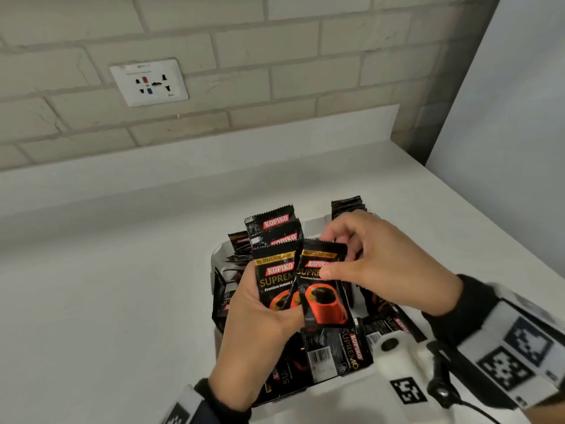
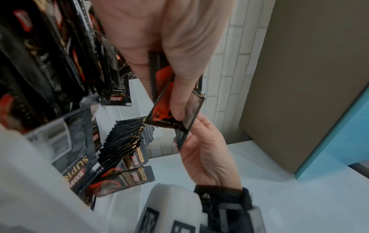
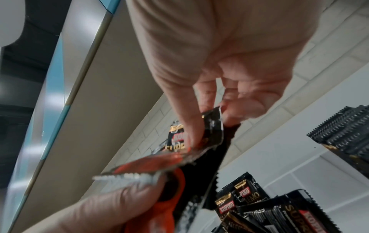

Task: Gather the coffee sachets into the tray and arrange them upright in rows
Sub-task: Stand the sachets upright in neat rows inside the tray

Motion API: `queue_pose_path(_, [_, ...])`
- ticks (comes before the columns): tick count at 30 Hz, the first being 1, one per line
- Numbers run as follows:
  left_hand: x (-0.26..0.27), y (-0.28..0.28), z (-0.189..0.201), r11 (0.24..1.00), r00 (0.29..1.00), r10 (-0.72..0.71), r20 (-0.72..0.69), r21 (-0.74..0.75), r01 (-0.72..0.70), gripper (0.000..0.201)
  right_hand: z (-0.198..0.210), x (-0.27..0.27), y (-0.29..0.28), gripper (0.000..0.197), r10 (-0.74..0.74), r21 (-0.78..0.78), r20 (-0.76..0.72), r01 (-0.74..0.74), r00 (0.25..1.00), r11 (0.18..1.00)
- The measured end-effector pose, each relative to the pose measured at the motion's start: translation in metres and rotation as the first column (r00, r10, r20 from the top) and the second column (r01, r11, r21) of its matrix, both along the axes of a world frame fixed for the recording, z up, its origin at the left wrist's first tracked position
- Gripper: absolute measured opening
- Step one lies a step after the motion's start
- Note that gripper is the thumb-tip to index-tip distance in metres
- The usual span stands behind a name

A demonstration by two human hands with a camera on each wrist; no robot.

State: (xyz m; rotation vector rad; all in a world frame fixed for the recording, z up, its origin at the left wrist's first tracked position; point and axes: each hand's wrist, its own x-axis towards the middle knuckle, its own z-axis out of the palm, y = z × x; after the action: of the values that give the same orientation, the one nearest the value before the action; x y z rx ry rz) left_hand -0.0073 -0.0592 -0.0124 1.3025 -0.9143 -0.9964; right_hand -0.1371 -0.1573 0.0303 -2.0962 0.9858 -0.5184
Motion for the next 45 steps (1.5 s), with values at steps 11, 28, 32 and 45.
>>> queue_pose_path(11, [0.007, -0.003, 0.001, 0.993, 0.942, 0.116, -0.314, 0.074, -0.097, 0.031, 0.005, -0.015, -0.012, 0.024, 0.035, 0.137, -0.003, -0.034, 0.999, 0.99])
queue_pose_path(28, [0.062, 0.006, 0.01, 0.926, 0.872, 0.344, -0.347, -0.027, -0.376, 0.015, 0.045, 0.059, -0.067, 0.016, -0.077, -0.418, -0.805, -0.472, 0.588, 0.776])
queue_pose_path(32, [0.067, 0.01, 0.009, 0.922, 0.868, 0.356, -0.346, -0.022, -0.386, 0.022, 0.025, 0.081, -0.081, 0.012, -0.068, -0.35, -0.884, -0.558, 0.463, 0.752])
queue_pose_path(45, [0.064, 0.006, 0.008, 0.928, 0.873, 0.352, -0.339, 0.003, -0.373, 0.032, -0.016, 0.101, -0.101, 0.004, -0.012, -0.217, -0.94, -0.571, 0.34, 0.792])
